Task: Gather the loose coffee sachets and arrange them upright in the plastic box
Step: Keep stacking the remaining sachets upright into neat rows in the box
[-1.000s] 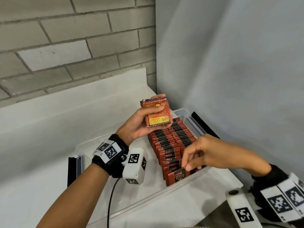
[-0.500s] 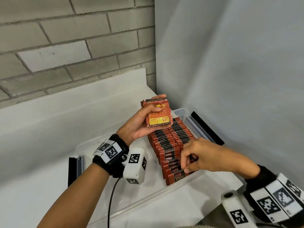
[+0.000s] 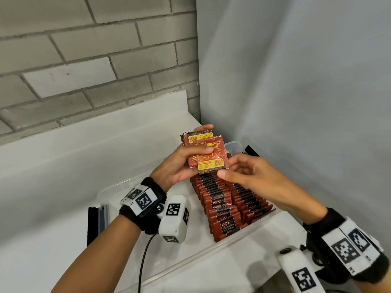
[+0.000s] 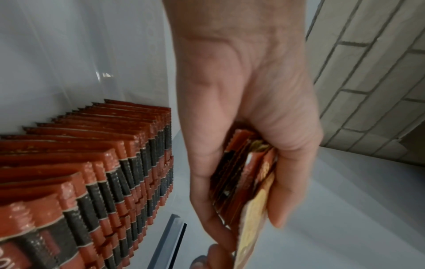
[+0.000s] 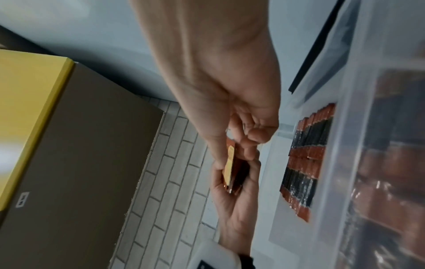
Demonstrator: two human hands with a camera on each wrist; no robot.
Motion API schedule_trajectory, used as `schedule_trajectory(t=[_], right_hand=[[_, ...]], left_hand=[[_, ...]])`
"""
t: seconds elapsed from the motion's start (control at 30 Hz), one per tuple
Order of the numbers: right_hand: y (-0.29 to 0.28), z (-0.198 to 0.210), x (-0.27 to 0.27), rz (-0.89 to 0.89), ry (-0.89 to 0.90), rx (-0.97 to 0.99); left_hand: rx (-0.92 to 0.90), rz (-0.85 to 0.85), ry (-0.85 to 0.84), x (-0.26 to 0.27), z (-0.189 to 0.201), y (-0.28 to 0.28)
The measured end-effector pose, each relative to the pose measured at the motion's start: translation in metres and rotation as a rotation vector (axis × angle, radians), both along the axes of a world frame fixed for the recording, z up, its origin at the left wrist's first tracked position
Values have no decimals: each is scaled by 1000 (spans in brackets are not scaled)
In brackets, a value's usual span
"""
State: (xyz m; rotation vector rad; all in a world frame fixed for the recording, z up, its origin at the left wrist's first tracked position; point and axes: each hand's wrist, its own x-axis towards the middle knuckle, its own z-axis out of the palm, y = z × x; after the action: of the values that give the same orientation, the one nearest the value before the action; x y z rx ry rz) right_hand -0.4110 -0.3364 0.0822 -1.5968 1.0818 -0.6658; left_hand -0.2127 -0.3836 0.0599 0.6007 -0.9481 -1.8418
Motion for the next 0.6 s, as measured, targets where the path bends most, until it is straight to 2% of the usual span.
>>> schedule_trajectory(t=[0.23,0.37,0.6], right_hand=[[-1,-1,9,-149,-136,-1],[-4,5,3,-219,-258,-68],[-5,13,2,-249,-225,-304]], left_hand=[[15,39,3,0,4,0],[129,2,-1,-2,4,2],[147,-155,5,1,1,3]])
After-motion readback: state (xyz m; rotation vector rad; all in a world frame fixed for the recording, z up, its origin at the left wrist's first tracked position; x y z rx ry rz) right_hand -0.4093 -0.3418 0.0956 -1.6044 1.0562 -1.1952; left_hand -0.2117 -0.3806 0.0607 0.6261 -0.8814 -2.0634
